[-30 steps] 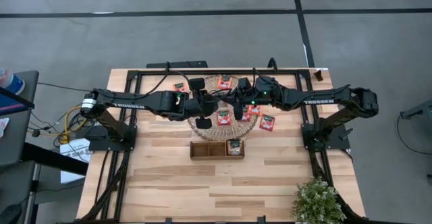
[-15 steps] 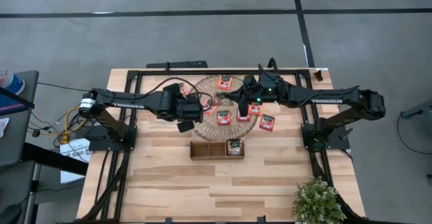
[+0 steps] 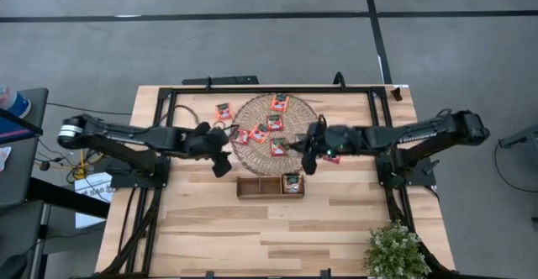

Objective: Pick & Place Tea
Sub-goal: Put the gold tea bag into the right section of the wooden organizer

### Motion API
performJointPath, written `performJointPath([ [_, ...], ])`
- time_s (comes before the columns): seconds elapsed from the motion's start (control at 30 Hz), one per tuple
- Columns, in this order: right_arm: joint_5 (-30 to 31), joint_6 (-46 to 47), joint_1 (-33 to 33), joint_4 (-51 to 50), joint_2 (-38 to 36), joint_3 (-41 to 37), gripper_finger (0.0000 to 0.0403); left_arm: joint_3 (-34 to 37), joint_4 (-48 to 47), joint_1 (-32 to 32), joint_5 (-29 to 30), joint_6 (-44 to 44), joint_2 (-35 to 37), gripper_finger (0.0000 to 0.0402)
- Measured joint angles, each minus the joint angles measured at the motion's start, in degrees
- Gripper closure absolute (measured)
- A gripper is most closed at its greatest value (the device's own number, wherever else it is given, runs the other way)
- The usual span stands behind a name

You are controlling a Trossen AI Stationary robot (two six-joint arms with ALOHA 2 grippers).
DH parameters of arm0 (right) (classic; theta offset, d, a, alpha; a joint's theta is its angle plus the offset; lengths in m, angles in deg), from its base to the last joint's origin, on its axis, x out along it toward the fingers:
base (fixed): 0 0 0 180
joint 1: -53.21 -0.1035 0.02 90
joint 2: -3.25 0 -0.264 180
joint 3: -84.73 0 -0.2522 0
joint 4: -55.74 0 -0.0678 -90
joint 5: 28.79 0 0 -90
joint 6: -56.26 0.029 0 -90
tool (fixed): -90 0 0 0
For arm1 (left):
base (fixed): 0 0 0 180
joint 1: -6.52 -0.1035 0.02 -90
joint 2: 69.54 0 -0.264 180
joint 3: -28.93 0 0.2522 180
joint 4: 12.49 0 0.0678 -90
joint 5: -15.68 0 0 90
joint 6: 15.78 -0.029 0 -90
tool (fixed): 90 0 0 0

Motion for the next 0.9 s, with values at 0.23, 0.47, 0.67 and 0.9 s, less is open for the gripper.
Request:
performJointPath([
  [0.23,8.2,3.3,-7.7,10.5,-2.0,-6.9,0.0403,11.9,13.3,0.0,0.5,3.9,13.7,0.0223],
  [0.47,11.7,-0.4,-15.0,30.2,-2.5,-15.0,0.0403,17.5,17.0,0.0,0.0,4.4,26.8,0.0223],
  [0.67,21.9,1.6,-21.2,39.3,-1.1,-21.0,0.0403,19.3,17.3,0.0,0.1,2.6,34.6,0.0223],
  [0.9,26.6,5.4,-24.4,50.6,6.9,-23.5,0.0403,20.7,15.9,0.0,-3.0,2.5,38.8,0.0223],
])
